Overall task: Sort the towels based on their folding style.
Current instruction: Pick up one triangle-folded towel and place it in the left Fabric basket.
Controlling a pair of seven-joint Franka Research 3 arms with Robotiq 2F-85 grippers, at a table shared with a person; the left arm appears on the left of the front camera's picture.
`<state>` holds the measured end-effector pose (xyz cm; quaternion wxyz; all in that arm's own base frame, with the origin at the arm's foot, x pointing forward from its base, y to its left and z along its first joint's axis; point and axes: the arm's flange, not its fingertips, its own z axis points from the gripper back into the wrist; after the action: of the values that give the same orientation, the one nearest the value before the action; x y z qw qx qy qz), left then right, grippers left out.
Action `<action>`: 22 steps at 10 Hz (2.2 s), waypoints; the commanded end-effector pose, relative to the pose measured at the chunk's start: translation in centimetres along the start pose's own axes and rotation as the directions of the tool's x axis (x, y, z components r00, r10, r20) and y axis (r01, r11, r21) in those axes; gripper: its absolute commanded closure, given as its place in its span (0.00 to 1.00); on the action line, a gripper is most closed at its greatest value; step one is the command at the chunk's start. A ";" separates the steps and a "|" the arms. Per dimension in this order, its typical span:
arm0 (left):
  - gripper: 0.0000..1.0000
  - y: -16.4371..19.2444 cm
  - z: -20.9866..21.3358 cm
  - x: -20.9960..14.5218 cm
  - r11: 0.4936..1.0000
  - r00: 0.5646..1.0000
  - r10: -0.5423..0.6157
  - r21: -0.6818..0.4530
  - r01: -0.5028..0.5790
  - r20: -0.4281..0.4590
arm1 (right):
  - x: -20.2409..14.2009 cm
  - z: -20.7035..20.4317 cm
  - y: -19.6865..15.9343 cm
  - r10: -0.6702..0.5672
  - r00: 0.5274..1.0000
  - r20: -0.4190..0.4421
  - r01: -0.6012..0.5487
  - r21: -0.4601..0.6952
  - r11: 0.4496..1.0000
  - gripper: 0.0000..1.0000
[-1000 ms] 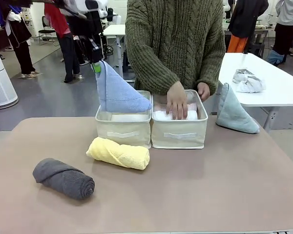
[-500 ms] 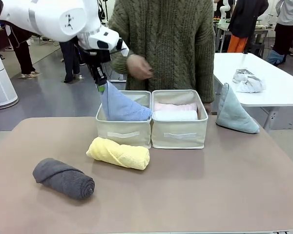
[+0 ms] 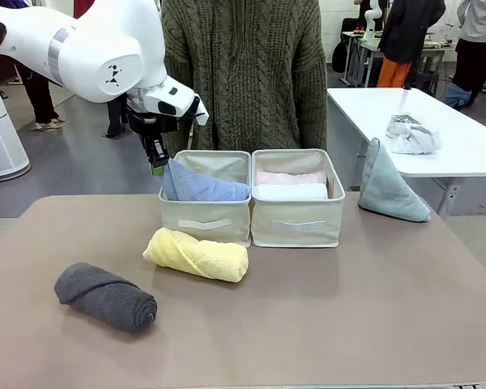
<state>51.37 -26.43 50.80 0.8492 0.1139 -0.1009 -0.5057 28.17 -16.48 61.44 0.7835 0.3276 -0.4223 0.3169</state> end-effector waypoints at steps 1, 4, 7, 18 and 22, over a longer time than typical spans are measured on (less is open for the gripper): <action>0.88 -0.6 0.3 -0.5 0.999 1.000 0.011 0.040 -0.011 0.007 | 0.0 -0.1 -0.1 0.011 1.000 0.024 -0.011 0.014 1.000 0.00; 0.88 0.0 2.1 -0.4 0.999 0.999 0.019 0.033 -0.020 0.048 | 0.0 -0.1 -0.1 0.011 1.000 0.024 -0.011 0.014 1.000 0.00; 0.88 -0.1 2.0 0.0 0.988 0.998 -0.045 -0.143 0.050 0.038 | 0.0 -0.1 -0.1 0.011 1.000 0.024 -0.011 0.014 1.000 0.00; 0.00 0.2 0.9 0.1 0.969 0.997 -0.083 -0.232 0.082 0.009 | 0.0 -0.1 -0.1 0.011 1.000 0.024 -0.011 0.014 1.000 0.00; 0.09 3.8 10.1 -11.0 0.978 0.997 -0.007 -0.208 0.023 0.077 | 0.0 -0.1 -0.1 0.011 1.000 0.024 -0.011 0.014 1.000 0.00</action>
<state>49.66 -20.99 58.65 0.8554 0.0234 -0.0716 -0.5125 28.17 -16.52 61.42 0.7837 0.3277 -0.4222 0.3164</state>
